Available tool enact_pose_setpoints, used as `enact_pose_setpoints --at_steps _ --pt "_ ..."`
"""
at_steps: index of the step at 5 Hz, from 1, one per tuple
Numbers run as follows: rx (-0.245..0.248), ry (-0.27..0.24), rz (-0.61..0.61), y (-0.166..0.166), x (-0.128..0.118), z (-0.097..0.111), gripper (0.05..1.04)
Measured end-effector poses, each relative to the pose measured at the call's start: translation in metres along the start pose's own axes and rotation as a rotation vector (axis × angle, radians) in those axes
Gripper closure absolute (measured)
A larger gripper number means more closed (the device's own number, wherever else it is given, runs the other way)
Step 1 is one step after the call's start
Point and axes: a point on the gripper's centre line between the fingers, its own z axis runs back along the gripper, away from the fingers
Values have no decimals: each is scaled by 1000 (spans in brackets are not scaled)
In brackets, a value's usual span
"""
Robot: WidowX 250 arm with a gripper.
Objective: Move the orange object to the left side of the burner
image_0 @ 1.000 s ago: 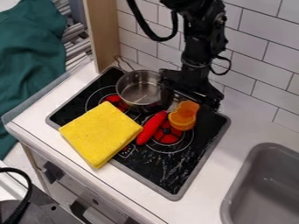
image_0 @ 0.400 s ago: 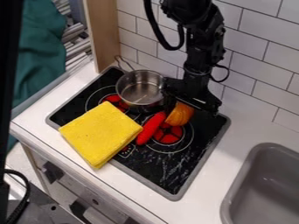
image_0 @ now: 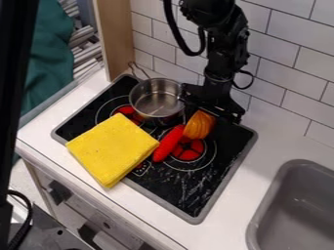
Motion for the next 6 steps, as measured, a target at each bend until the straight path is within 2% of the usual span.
enact_pose_setpoints --at_steps 1,2,3,4,6 --pt "0 -9 11 3 -7 3 510" --pt "7 -59 -4 4 -11 20 511" --pt "43 -125 -51 3 -22 55 511" --pt "65 -232 -17 12 -40 99 511" --pt "-20 -117 225 106 -43 60 511"
